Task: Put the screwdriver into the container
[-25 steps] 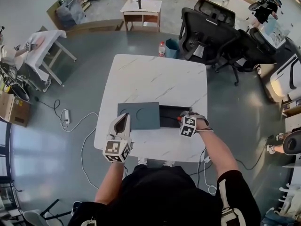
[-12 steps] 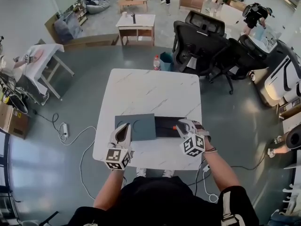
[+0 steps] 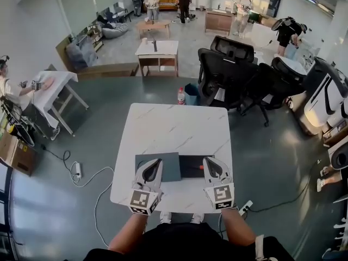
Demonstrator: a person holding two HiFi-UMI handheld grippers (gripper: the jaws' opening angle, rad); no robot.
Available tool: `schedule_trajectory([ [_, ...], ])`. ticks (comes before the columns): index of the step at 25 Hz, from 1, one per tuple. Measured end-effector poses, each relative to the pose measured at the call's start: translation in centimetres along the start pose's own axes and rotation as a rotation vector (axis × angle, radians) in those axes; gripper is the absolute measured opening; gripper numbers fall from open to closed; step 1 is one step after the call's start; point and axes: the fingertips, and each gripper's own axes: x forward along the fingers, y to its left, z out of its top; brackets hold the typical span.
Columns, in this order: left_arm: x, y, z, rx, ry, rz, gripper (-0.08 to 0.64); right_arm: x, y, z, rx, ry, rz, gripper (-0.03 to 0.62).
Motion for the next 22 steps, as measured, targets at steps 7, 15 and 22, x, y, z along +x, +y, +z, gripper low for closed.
schedule_trajectory([
  [7, 0.2, -1.6, 0.9, -0.026, -0.012, -0.057, 0.009, -1.6, 0.3, 4.0, 0.080, -0.094, 0.007, 0.006],
  [15, 0.4, -2.6, 2.4, -0.018, -0.056, -0.095, 0.009, -3.0, -0.4, 7.0, 0.070, -0.167, -0.019, 0.006],
  [22, 1.0, -3.0, 4.7, -0.008, -0.104, -0.123, 0.009, -3.7, -1.3, 8.9, 0.099, -0.207, -0.031, 0.006],
])
